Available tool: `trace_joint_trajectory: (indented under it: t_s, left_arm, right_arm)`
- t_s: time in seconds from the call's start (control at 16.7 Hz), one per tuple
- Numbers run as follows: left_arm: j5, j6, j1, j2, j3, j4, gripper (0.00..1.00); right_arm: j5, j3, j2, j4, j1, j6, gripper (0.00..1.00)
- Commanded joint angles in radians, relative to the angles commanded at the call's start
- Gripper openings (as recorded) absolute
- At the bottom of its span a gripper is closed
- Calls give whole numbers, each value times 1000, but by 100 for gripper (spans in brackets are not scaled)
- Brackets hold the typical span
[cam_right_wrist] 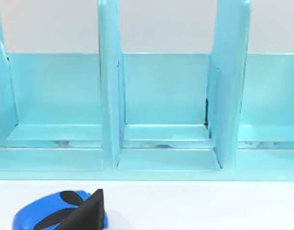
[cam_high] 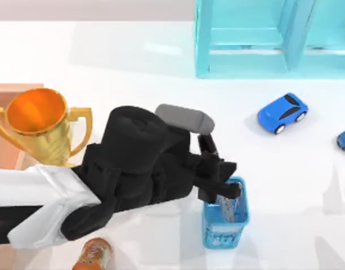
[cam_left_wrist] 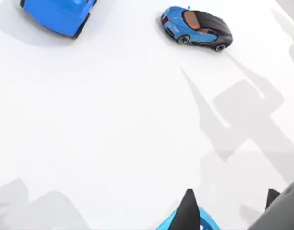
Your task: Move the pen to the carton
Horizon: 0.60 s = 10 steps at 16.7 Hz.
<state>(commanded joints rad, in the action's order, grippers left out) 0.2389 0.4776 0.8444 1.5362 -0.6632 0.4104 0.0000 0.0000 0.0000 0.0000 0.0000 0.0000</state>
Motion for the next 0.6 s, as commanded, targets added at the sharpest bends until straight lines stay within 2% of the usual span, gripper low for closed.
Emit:
trace_joint_trajectory:
  t_s: [0.18, 0.36, 0.6]
  left_arm:
    - [105, -72, -72, -164, -45, -217, 0]
    - [200, -123, -193, -316, -85, -440, 0]
    - [278, -146, -378, -443, -113, -644, 0]
  right_arm:
    - [0, 0, 0, 0, 0, 0, 100]
    - [0, 0, 0, 0, 0, 0, 100]
    - [0, 0, 0, 0, 0, 0, 100]
